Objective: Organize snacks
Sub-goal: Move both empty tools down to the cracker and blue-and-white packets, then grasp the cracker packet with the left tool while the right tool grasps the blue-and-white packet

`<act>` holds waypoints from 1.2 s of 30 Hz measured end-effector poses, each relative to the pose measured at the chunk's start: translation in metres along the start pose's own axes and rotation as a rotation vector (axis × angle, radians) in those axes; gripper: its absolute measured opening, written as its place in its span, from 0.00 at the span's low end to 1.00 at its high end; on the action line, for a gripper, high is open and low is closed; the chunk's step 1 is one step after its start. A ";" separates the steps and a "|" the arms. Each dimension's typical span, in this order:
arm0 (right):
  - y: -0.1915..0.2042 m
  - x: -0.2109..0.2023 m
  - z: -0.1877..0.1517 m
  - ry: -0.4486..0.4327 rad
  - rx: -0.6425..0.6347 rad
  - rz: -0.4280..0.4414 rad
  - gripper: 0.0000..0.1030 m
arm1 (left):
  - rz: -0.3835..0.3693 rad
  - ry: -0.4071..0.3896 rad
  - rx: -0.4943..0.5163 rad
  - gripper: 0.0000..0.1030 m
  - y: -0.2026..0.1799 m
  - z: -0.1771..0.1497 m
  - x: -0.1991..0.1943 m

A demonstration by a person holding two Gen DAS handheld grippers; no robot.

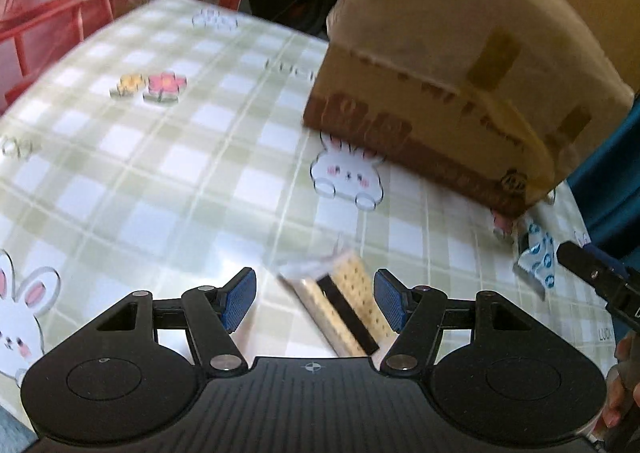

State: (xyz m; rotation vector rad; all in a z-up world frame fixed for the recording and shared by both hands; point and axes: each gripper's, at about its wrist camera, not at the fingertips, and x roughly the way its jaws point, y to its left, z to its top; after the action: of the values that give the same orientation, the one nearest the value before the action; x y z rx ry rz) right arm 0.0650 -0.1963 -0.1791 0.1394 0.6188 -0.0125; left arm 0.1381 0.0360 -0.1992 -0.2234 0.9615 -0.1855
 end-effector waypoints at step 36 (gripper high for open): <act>-0.073 0.065 -0.008 0.059 0.186 -0.154 0.76 | -0.047 -0.057 0.233 0.54 -0.050 0.033 0.075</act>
State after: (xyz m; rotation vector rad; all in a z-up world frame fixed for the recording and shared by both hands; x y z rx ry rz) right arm 0.1099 -0.2652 -0.2321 0.2728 0.6858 -0.2155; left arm 0.2051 -0.0273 -0.2268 -0.0365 0.8702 -0.3307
